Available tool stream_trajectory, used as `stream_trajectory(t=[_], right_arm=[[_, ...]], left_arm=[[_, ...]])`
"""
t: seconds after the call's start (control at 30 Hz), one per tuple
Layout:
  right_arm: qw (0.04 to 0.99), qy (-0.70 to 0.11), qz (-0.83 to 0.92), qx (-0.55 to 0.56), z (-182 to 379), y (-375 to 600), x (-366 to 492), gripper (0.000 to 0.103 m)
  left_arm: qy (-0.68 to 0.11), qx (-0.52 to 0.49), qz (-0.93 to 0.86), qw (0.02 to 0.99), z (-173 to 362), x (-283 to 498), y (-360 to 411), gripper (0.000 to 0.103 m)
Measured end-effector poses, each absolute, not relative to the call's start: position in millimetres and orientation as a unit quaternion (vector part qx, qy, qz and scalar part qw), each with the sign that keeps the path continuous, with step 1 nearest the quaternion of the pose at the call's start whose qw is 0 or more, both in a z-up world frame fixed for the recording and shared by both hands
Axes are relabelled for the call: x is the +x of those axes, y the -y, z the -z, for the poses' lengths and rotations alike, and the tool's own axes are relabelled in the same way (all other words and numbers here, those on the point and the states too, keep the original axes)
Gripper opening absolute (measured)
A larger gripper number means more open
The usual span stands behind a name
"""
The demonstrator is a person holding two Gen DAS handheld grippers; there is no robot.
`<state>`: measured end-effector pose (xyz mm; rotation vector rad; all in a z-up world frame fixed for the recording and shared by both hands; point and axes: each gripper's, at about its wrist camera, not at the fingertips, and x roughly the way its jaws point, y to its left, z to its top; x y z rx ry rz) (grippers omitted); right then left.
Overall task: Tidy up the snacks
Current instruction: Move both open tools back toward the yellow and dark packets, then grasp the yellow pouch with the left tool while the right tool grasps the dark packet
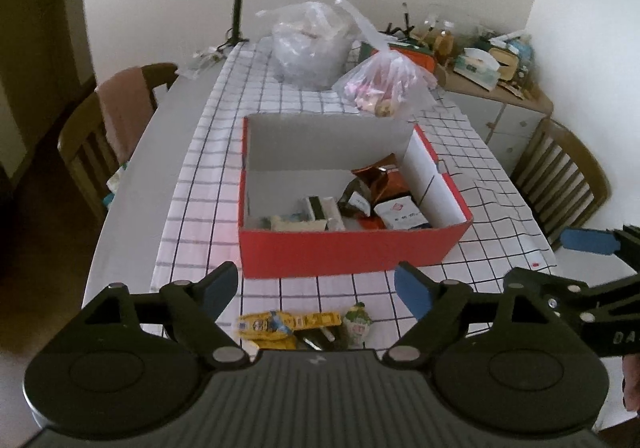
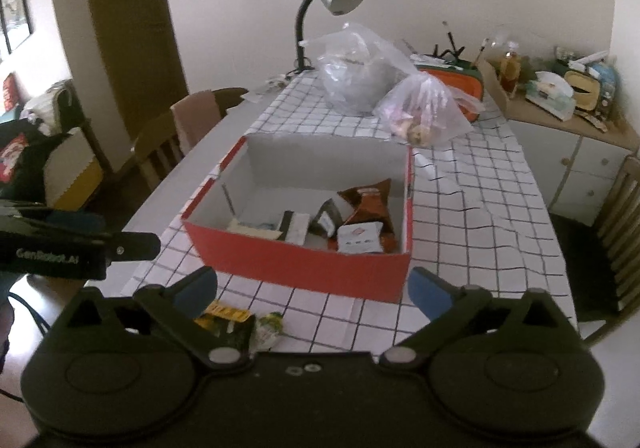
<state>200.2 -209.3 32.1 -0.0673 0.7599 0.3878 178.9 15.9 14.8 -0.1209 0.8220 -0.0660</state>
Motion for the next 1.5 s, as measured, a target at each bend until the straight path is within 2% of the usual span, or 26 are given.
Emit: stream_trajectory(t=[0.03,0.17,0.2,0.6,0.9,1.3,1.37,1.43,1.5], right_arm=[[0.909,-0.369,-0.193,-0.031,-31,211,198,0.102],[0.903,-0.373,-0.211,-0.028,-27,212,192,0.103],[0.902,-0.373,-0.216,-0.03,-26,212,190,0.103],[0.884,-0.408,-0.226,-0.031,5,190,188,0.103],[0.871,-0.452,-0.194,-0.014,49,167,197,0.102],[0.848,-0.509,-0.146,0.017,92,155,220,0.095],[0.845,-0.515,-0.14,0.027,95,156,224,0.091],[0.844,-0.517,-0.139,0.031,97,157,226,0.091],[0.842,-0.52,-0.141,0.029,100,157,226,0.089]], left_arm=[[-0.401,-0.065,0.032,0.913,-13,176,-16,0.087],[-0.403,-0.079,0.025,0.911,-8,160,-17,0.101],[-0.405,-0.081,0.019,0.911,-5,156,-17,0.102],[-0.449,-0.082,-0.023,0.89,46,148,-39,0.102],[-0.472,-0.047,-0.018,0.88,99,162,-51,0.102],[-0.512,-0.083,0.013,0.855,142,199,-58,0.101],[-0.516,-0.094,0.014,0.851,144,205,-60,0.101],[-0.521,-0.102,0.018,0.847,147,210,-61,0.099],[-0.531,-0.099,0.02,0.841,151,215,-59,0.09]])
